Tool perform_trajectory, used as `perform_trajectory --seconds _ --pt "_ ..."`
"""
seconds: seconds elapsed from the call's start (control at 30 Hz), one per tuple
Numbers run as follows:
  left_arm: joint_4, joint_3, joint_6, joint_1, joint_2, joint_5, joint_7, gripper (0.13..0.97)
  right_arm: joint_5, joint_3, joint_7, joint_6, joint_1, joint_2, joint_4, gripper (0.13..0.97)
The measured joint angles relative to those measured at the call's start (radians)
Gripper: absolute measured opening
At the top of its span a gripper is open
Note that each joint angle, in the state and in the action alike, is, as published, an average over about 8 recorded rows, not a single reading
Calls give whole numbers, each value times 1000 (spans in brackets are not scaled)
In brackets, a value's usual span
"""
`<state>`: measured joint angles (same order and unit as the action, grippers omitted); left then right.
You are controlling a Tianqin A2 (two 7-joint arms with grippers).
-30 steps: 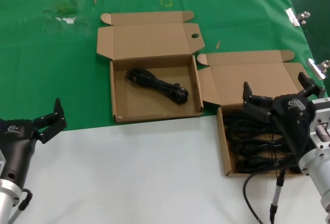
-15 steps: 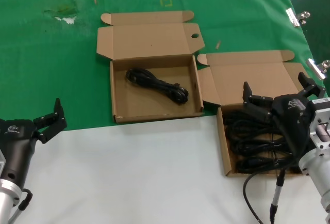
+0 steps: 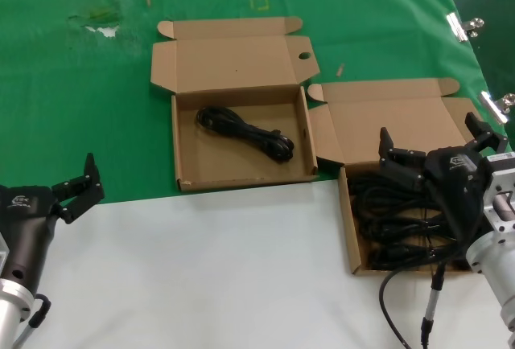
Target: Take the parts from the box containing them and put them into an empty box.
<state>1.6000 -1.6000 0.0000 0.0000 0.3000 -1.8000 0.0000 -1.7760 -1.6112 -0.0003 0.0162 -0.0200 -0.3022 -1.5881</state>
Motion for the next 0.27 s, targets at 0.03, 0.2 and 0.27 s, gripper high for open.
perform_trajectory --seconds 0.03,0.2,0.27 --pt "0 0 0 0 0 0 0 966 0 0 0 0 0 0 0 966" --pt "0 0 0 0 0 0 0 966 0 0 0 0 0 0 0 966" --pt "0 0 0 0 0 0 0 966 0 0 0 0 0 0 0 966"
